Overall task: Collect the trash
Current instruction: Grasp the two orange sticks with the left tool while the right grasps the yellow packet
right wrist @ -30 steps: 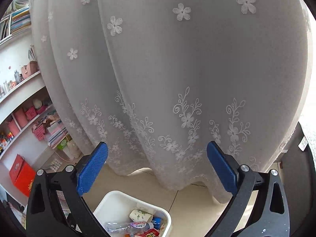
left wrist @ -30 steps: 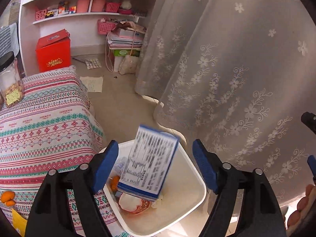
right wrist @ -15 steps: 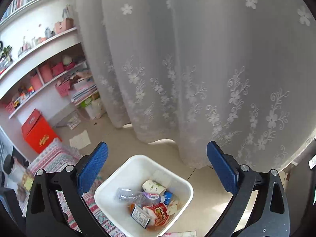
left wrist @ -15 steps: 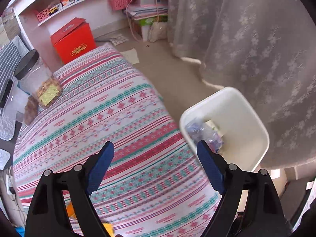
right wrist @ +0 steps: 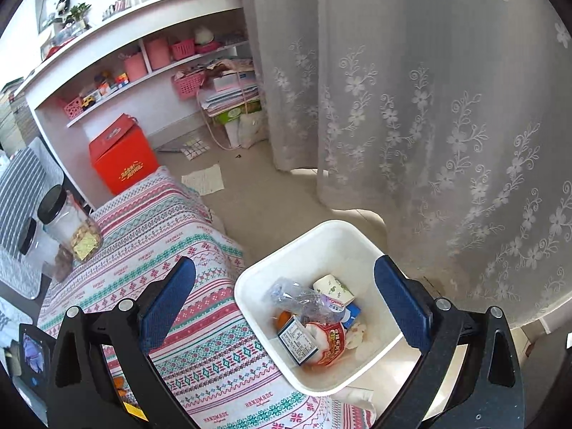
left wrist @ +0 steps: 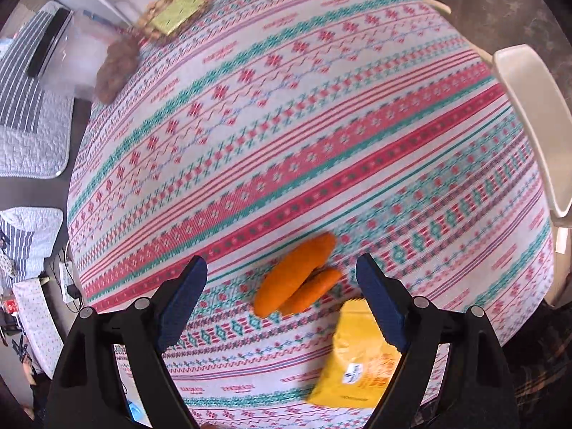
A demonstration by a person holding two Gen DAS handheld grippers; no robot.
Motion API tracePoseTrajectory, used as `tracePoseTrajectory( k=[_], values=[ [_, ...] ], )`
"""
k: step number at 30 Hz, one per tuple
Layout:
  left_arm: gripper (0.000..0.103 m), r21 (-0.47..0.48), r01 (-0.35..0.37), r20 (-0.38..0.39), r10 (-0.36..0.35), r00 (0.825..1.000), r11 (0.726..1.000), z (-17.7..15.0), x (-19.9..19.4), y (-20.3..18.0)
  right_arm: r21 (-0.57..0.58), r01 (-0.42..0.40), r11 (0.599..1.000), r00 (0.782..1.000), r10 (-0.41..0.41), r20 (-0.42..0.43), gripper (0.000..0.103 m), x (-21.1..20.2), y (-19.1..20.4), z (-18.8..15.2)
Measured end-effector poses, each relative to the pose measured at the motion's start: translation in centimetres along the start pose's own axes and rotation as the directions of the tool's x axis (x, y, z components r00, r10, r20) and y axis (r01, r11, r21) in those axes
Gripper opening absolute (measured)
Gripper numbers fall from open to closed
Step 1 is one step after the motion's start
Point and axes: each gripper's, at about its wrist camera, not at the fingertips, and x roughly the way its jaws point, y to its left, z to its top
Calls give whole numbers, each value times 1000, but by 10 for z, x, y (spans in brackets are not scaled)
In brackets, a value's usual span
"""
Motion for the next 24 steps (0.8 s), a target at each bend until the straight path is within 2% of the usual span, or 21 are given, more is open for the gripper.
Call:
tracePoseTrajectory(
  k=[3,7,14,19,23,24],
  values=[
    [77,13,-16,-36,17,999,1000,-13,14,12,-26,-19,999,999,19,-26,96,3,15,-4],
    [76,48,4,-56,-1,998,999,-24,23,20,-73,-28,997,999,26,-36,96,5,35,-10],
    [75,111,97,-41,-93,995,989,-28,29,25,-133,-45,990,996,34,-79,96,14,63,-19],
    [75,148,152,-24,-150,988,977,-22,30,10,-149,-70,986,990,51,-130,96,21,75,-25],
    [62,155,180,-17,-180,984,971,-22,36,3,-167,-97,981,984,70,-161,96,24,84,-31],
    [52,148,199,-9,-200,980,969,-21,36,5,-166,-112,980,981,82,-175,96,26,87,-32]
  ],
)
